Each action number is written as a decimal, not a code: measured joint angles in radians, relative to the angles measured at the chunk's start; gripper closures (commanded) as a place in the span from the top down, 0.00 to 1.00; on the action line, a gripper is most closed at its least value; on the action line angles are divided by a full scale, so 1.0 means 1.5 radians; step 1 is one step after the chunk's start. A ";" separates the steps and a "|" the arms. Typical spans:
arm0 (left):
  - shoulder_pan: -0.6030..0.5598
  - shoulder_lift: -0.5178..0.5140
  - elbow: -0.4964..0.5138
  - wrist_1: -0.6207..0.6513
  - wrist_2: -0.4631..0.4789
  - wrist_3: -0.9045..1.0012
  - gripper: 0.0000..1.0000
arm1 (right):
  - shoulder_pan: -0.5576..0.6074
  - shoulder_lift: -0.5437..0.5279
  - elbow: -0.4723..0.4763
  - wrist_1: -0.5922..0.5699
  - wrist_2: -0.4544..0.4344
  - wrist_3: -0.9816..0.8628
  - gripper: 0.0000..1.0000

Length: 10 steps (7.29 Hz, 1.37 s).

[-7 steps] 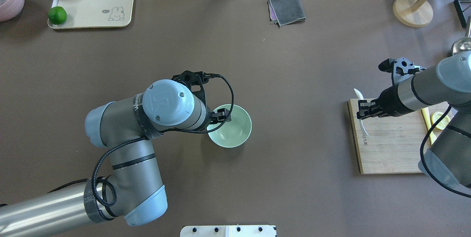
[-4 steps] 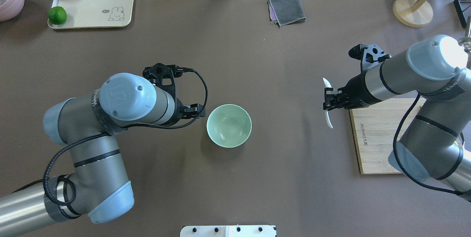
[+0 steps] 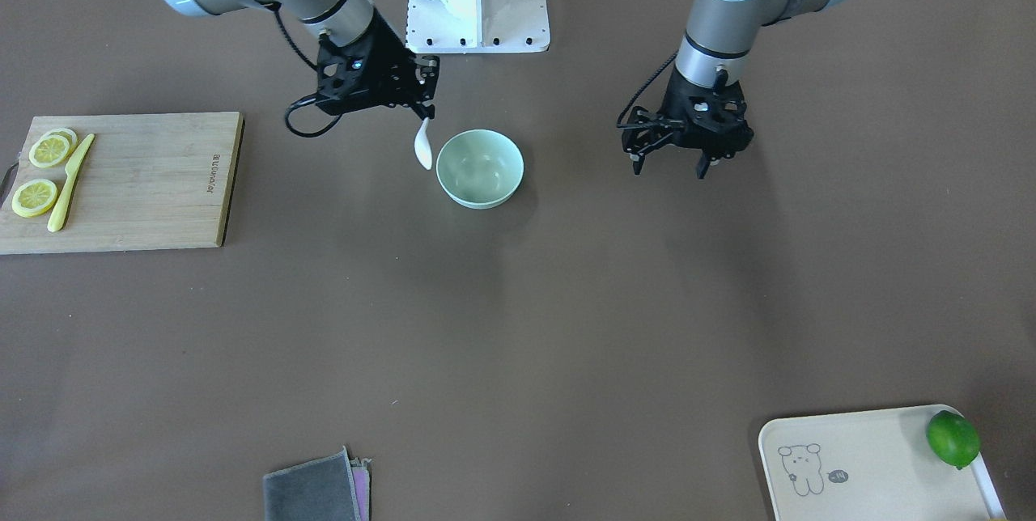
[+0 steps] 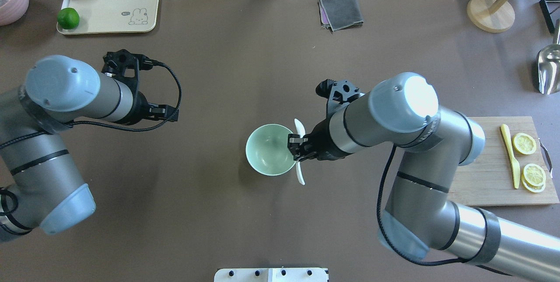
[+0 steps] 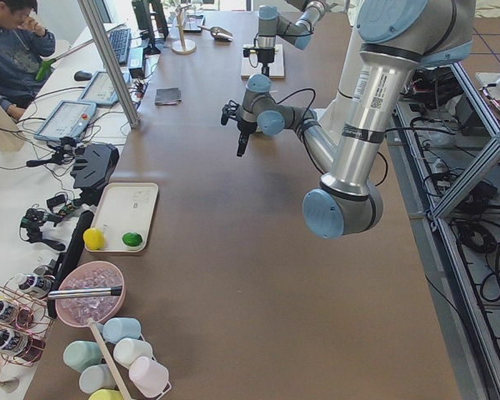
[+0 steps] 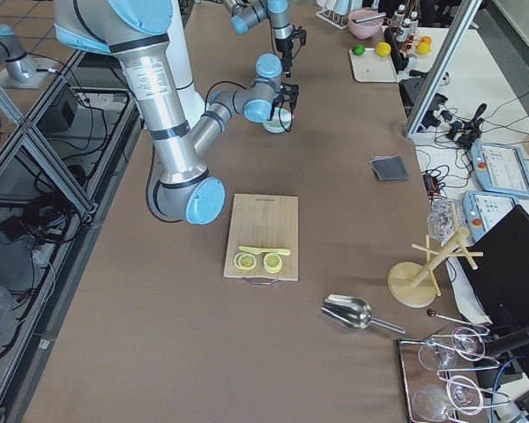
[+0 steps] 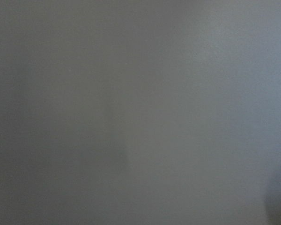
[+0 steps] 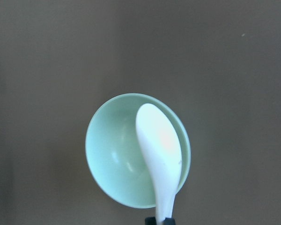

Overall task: Place spoon in bowl
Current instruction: 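Carry the spoon to the bowl with right gripper while left gripper withdraws, then open the right gripper to drop the spoon into the bowl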

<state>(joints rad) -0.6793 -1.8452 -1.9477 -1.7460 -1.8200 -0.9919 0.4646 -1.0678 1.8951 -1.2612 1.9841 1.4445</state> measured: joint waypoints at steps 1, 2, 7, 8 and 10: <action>-0.034 0.029 0.005 -0.024 -0.021 0.045 0.97 | -0.031 0.032 -0.021 -0.012 -0.020 0.002 0.00; -0.053 0.041 0.006 -0.034 -0.039 0.064 0.97 | -0.045 0.053 -0.047 -0.014 -0.029 0.000 0.00; -0.064 0.045 0.002 -0.040 -0.048 0.062 0.97 | -0.038 0.074 -0.107 -0.008 -0.044 -0.007 1.00; -0.064 0.042 0.002 -0.039 -0.048 0.062 0.97 | -0.037 0.074 -0.111 -0.005 -0.043 -0.007 1.00; -0.068 0.043 0.003 -0.039 -0.051 0.068 0.97 | 0.013 0.056 -0.103 -0.010 0.007 -0.015 1.00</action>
<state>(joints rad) -0.7819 -1.7809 -1.9433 -1.8041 -1.8966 -0.8902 0.4834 -0.9836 1.7406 -1.2759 1.9945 1.4223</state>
